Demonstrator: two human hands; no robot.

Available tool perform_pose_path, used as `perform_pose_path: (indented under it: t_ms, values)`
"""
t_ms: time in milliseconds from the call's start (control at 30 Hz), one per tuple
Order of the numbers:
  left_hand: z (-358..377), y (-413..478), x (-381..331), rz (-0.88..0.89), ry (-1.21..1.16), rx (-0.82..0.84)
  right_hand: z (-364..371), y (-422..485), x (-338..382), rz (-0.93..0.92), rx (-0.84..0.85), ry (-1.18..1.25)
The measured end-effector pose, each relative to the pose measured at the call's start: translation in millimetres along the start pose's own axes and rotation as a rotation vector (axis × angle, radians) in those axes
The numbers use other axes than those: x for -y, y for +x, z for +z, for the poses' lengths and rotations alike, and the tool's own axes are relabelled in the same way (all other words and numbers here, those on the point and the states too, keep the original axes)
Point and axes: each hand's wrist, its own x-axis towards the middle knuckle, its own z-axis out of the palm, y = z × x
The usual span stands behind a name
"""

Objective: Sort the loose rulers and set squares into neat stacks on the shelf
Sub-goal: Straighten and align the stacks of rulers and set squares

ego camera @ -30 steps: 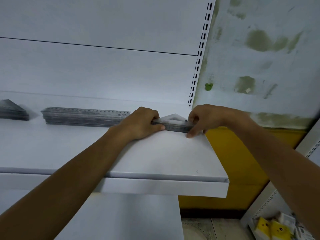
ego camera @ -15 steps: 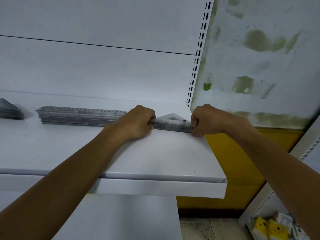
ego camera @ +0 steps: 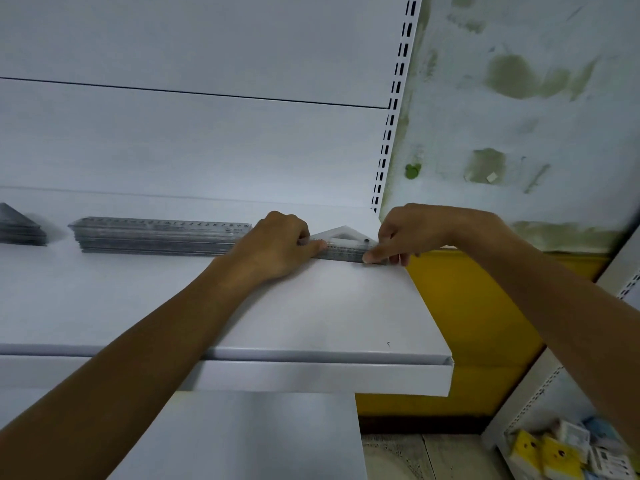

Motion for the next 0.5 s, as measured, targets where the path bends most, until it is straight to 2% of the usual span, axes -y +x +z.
perform_pose_path:
  t_ms: [233, 500]
  values:
    - [-0.7, 0.4, -2.3, 0.005, -0.015, 0.025, 4.1, 6.8, -8.4, -0.053, -0.048, 0.045]
    - [-1.3, -0.6, -1.7, 0.035, 0.024, 0.053, 4.4, 10.8, -0.1, 0.034, -0.087, -0.046]
